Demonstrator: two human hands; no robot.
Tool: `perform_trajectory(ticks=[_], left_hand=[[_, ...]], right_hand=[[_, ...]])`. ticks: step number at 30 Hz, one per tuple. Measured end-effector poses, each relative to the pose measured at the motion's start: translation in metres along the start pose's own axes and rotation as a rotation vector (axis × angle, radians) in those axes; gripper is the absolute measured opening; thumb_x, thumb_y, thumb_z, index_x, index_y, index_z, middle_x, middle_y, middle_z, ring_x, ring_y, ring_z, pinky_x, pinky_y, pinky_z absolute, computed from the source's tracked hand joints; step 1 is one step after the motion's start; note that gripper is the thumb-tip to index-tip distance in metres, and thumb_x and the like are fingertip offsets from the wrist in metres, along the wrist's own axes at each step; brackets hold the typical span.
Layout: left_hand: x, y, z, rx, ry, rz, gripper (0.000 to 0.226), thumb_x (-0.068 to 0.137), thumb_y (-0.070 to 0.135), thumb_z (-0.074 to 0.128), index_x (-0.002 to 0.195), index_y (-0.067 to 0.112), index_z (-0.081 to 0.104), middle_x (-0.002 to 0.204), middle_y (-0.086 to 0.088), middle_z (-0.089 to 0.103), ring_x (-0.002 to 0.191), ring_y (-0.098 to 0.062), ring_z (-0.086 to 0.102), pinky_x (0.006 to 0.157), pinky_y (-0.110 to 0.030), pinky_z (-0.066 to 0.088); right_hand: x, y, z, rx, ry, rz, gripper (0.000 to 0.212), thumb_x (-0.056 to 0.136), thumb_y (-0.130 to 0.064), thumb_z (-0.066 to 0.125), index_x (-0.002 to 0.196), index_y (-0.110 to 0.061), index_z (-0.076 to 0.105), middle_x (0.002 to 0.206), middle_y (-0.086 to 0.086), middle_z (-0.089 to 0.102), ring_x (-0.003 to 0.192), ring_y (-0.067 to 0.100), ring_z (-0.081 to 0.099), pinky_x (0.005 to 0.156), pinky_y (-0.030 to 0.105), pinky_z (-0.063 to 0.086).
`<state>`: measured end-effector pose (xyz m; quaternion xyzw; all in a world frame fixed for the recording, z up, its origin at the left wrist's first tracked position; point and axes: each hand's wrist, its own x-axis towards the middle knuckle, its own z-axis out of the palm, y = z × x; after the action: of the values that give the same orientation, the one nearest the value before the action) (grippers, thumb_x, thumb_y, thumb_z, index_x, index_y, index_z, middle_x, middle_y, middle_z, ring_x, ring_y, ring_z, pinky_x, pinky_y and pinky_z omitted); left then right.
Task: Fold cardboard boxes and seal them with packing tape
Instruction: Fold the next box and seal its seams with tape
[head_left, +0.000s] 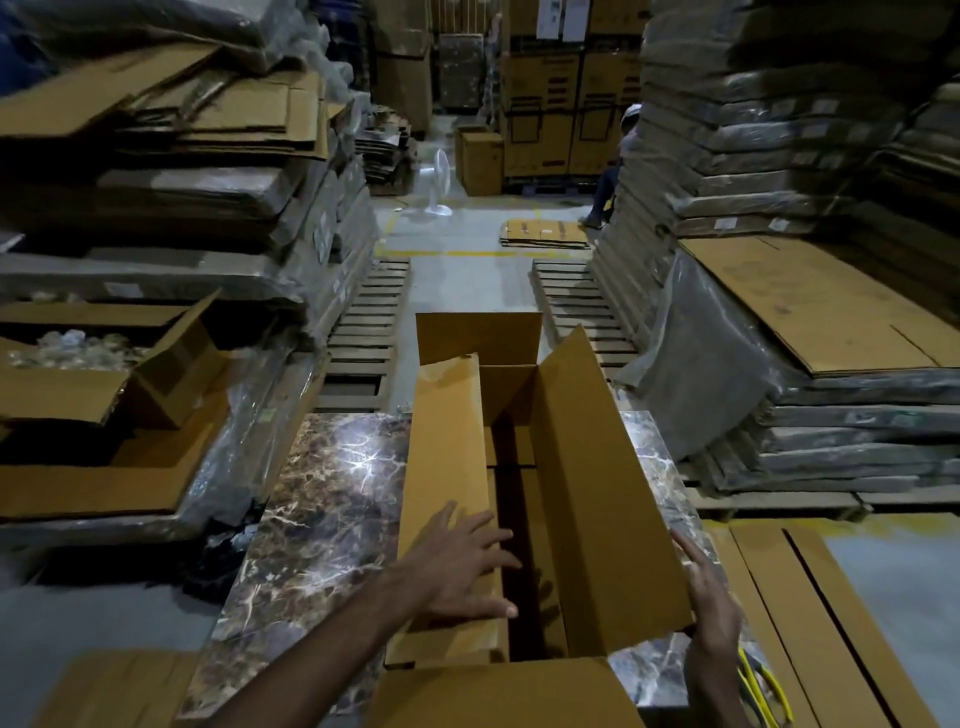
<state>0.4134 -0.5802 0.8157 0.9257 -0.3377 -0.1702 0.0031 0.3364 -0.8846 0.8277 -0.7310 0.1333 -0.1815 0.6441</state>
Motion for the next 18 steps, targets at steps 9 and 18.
perform_trajectory(ticks=[9,18], left_hand=[[-0.039,-0.004,-0.014,-0.242,0.243,-0.184,0.063,0.084,0.083,0.047,0.114,0.030,0.064,0.165,0.012,0.027,0.157,-0.008,0.008,0.126,-0.053,0.024],[-0.171,-0.089,0.073,-0.257,0.397,-0.466,0.057,0.080,0.054,0.049,0.133,0.073,0.042,0.154,0.031,0.041,0.152,-0.030,0.033,0.108,-0.067,0.039]], right_hand=[[-0.006,0.019,0.000,-0.197,-0.031,0.114,0.059,0.095,-0.007,0.071,0.146,-0.029,0.053,0.124,-0.003,0.060,0.114,0.023,0.061,0.089,0.040,0.059],[0.010,0.088,-0.034,-1.094,-0.351,-0.251,0.083,0.088,-0.016,0.070,0.159,-0.036,0.033,0.169,-0.001,0.027,0.149,0.034,0.037,0.112,0.057,0.041]])
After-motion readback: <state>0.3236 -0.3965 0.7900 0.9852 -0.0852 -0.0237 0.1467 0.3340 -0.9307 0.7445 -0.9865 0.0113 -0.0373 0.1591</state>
